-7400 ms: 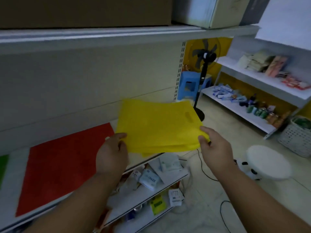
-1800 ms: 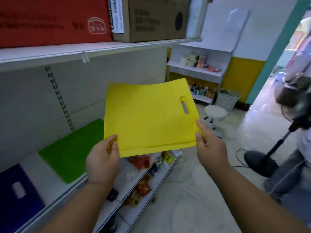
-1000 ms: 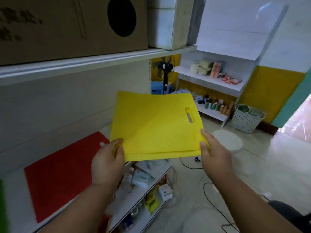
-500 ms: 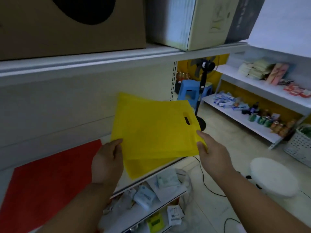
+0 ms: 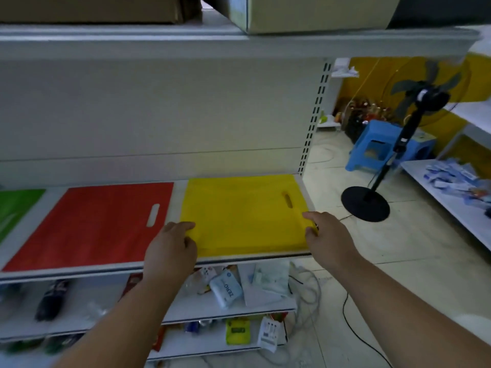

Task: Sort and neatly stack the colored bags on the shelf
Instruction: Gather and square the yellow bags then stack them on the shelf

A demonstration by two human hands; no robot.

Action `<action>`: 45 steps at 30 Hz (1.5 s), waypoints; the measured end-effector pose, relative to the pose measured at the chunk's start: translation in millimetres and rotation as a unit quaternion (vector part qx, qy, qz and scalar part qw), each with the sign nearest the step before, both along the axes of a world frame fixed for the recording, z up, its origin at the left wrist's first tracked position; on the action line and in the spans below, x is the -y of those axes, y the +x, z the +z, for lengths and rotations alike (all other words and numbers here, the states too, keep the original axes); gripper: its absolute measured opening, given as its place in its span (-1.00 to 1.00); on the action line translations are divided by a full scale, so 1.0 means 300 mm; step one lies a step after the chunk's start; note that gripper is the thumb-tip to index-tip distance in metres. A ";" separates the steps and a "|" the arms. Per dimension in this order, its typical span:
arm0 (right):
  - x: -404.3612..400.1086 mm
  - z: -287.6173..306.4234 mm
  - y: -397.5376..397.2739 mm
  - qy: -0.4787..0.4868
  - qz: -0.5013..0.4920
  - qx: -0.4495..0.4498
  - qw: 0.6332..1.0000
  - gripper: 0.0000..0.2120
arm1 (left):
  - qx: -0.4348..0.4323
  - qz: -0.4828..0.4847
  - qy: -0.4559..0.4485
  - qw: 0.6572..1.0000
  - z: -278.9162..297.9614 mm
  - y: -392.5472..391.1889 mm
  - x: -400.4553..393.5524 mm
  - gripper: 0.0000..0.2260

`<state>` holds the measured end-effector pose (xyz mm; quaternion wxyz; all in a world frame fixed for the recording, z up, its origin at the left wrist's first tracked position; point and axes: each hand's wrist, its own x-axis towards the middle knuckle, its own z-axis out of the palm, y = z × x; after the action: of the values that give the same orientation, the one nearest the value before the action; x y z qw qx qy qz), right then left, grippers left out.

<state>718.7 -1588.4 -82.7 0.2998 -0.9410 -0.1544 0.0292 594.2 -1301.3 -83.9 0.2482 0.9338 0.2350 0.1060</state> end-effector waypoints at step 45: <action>-2.215 0.431 -1.318 0.023 0.493 0.198 0.847 -0.42 | -0.031 0.342 0.142 0.928 0.103 -1.593 -1.432 -0.63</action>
<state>323.4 -923.8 46.6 0.2310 -0.7199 -0.6543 -0.0171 116.2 -871.7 -53.1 0.0546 0.8250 0.5302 0.1878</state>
